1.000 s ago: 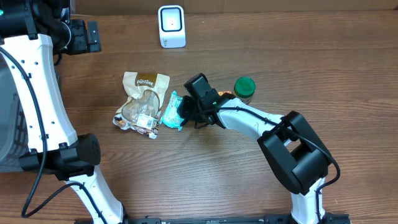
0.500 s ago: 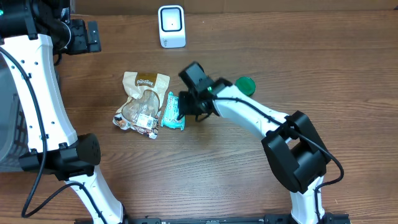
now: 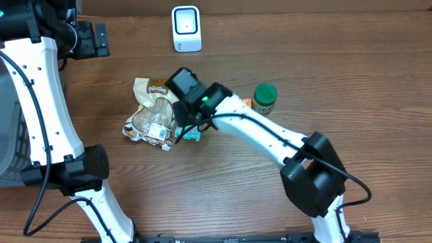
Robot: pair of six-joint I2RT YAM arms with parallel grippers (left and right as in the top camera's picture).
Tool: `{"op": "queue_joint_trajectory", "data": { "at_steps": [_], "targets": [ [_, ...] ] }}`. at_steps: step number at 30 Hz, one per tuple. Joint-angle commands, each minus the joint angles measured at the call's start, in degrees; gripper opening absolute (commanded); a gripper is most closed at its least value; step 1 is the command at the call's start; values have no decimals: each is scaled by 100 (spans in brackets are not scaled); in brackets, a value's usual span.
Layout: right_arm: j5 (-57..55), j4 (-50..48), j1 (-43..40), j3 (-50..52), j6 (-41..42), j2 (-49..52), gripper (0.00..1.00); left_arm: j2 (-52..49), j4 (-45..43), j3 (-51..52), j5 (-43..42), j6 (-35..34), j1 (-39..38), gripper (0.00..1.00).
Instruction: Scan the item barcode
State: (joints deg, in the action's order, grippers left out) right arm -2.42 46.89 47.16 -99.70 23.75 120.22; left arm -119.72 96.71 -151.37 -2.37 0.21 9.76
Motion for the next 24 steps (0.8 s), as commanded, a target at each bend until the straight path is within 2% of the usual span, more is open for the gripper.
{"op": "queue_joint_trajectory", "data": {
  "at_steps": [1,8,12,17,21,24],
  "targets": [
    [-201,-125,232,76,-2,260,47,-13,9,15,-63,68,-4,100],
    [-756,-155,363,74,48,549,46,-13,9,15,-63,68,-4,100],
    [-892,149,181,59,997,560,46,-13,9,15,-63,68,-4,100],
    [291,376,-457,63,1180,560,46,-13,9,15,-63,68,-4,100],
    [1147,157,-809,66,887,592,46,-13,9,15,-63,68,-4,99],
    [1220,87,-898,70,881,680,46,-13,9,15,-63,68,-4,100]
  ]
}}
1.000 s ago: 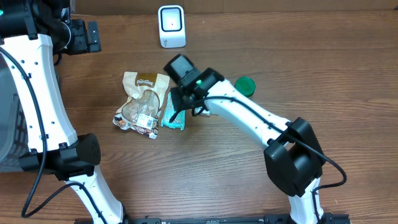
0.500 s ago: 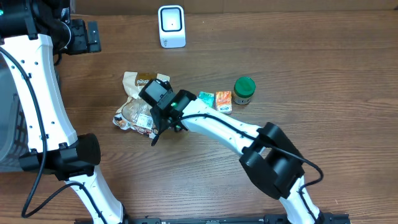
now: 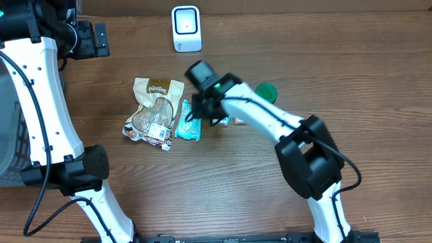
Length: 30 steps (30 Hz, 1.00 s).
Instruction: Scan the item barcode
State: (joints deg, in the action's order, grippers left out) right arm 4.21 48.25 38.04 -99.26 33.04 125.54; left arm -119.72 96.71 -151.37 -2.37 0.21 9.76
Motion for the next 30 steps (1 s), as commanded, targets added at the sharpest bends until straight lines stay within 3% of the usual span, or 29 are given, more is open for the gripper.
{"op": "queue_joint_trajectory", "data": {
  "at_steps": [1,12,18,25,30],
  "targets": [
    [557,-63,7,26,-48,179,45,-13,9,15,-63,68,-4,99],
    [1049,-538,13,63,-2,758,39,-13,9,15,-63,68,-4,99],
    [979,-503,9,46,-247,863,4,-13,9,15,-63,68,-4,100],
    [129,787,-13,-859,-782,752,4,-13,9,15,-63,68,-4,99],
    [-1438,2149,186,-2105,-767,686,4,-13,9,15,-63,68,-4,100]
  ]
}}
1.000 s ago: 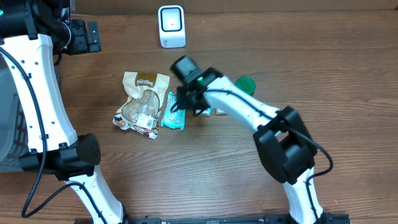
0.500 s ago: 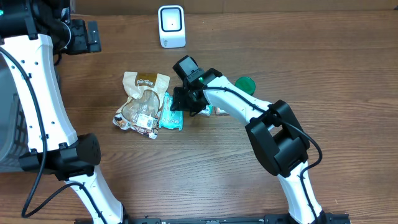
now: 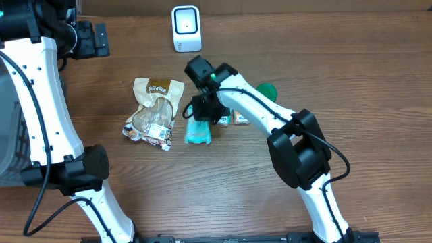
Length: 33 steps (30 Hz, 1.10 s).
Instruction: Scan the item barcode
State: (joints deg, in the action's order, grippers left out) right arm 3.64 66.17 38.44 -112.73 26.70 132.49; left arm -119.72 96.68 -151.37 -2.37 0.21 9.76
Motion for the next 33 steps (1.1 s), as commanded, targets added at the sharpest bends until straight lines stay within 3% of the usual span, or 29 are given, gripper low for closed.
{"op": "queue_joint_trajectory", "data": {
  "at_steps": [1,4,14,18,23,25,29,30,33],
  "targets": [
    [-1836,581,214,-966,81,-9,4,-13,11,15,-63,68,-4,99],
    [-2839,918,420,-1198,400,-7,4,-13,11,15,-63,68,-4,100],
    [-5593,1268,1132,-1054,236,586,4,-13,11,15,-63,68,-4,99],
    [-5241,1086,1399,-1047,-785,782,4,-13,11,15,-63,68,-4,100],
    [-4155,802,1808,-1034,-1340,793,6,-13,11,15,-63,68,-4,99],
    [-4140,754,2031,-1034,-1351,793,11,-13,11,15,-63,68,-4,100],
    [-4094,719,2452,-1036,-1351,791,35,-13,11,15,-63,68,-4,100],
    [-4026,691,2557,-1036,-1349,791,56,-13,11,15,-63,68,-4,100],
    [-3762,605,2662,-1036,-1346,789,61,-13,11,15,-63,68,-4,99]
  ]
}}
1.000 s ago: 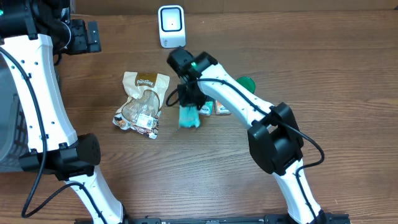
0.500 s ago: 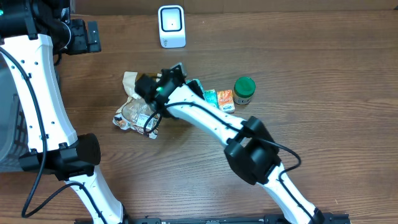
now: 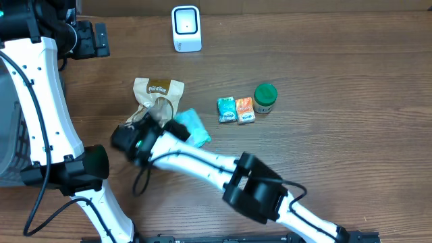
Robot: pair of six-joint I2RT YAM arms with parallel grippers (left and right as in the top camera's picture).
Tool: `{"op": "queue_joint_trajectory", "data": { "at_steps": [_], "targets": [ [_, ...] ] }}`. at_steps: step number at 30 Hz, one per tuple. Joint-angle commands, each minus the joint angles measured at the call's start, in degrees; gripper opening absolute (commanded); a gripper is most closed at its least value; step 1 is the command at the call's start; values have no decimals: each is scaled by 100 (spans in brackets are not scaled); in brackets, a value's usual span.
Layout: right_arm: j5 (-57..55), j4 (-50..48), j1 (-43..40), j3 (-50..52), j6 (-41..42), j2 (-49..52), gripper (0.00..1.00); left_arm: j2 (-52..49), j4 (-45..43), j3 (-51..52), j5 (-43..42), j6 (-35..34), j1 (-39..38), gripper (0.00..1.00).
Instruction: Scan the item barcode
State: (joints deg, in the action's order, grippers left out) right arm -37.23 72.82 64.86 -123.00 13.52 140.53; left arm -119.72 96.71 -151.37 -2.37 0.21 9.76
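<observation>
A tan snack bag (image 3: 156,91) lies left of centre, its lower part hidden under my right arm. Touching its right side is a teal packet (image 3: 194,128). The white scanner (image 3: 185,28) stands at the far edge. My right gripper (image 3: 143,119) reaches over the bag's lower half from the left. Its dark wrist (image 3: 125,138) is just behind it, and the jaws are too dark to read. My left gripper (image 3: 94,39) hangs at the far left, away from every item.
A small teal packet (image 3: 227,109), a small orange packet (image 3: 245,110) and a green-lidded jar (image 3: 265,98) sit in a row right of centre. The white left arm (image 3: 40,101) rises along the left edge, and the right arm's elbow (image 3: 251,192) sits low near the front.
My right arm has moved from the middle, by the teal packet, to the left over the snack bag's lower half. The teal packet is slightly turned. The two small packets now show fully.
At first my right gripper was over the teal packet, tight against the bag. Then it stood just right of the packet. Later the packet lay further right and flatter. Now the arm lies across the front with its gripper over the bag. The left arm never moved.
</observation>
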Motion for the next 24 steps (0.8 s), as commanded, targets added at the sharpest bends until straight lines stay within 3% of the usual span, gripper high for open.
{"op": "queue_joint_trajectory", "data": {
  "at_steps": [1,8,14,19,24],
  "targets": [
    [420,-57,17,-26,-26,-15,61,-13,9,15,-63,68,-4,100],
    [1725,229,-573,-573,17,-227,61,-13,9,15,-63,68,-4,100],
    [3611,553,-1602,-1128,4,-481,59,-13,9,15,-63,68,-4,100],
    [5823,839,-2559,-933,-767,-476,48,-13,9,15,-63,68,-4,99],
    [6349,527,-3014,-155,-1213,-476,40,-13,9,15,-63,68,-4,100]
  ]
}}
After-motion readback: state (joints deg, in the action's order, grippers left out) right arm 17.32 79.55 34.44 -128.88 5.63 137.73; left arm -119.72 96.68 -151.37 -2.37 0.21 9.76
